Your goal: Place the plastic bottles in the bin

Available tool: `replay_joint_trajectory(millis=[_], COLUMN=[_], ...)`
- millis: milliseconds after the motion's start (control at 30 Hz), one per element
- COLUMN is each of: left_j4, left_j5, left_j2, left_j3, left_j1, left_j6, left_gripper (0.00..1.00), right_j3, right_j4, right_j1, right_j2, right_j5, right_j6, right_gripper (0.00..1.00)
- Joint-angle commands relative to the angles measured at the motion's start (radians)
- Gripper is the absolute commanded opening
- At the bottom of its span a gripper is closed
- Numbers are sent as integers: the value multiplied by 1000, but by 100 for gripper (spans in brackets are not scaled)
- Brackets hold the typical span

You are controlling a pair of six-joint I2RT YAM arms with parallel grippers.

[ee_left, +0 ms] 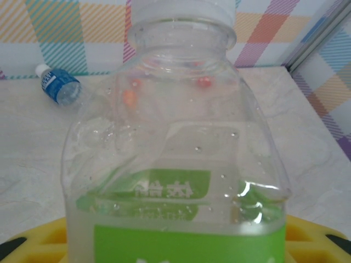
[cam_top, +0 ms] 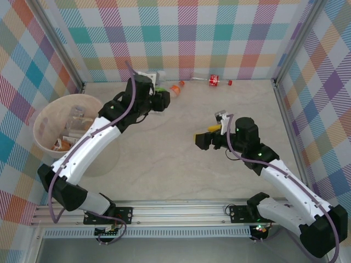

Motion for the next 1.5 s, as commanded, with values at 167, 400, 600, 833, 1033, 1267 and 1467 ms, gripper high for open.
replay_joint_trajectory(millis=[167,400,600,833,1033,1267,1467], left_j4=[-118,-219,-274,-288,-256,-249,-174], left_j5=[-101,-231,-372,-538,-395,-377,-370], left_j2=[-132,-190,-223,-247,-283,-286,-299], left_j3=[61,163,237,223,128,43,-29], left_j1=[61,109,155,266,505,705,779], left_j6=[19,87,131,224,247,258,326], left_gripper=[50,50,49,48,48,47,48], right_j3=[70,66,59,51,51,46,62], right_j4=[61,74,87,88,85,87,97], right_j1=[54,67,67,68,68,68,68], right_j2=[51,62,57,57,61,70,107], right_j5=[-2,29,52,91,127,145,143], right_j6=[-31,-38,-47,-51,-48,-46,-61], right_gripper=[100,100,100,100,100,100,100])
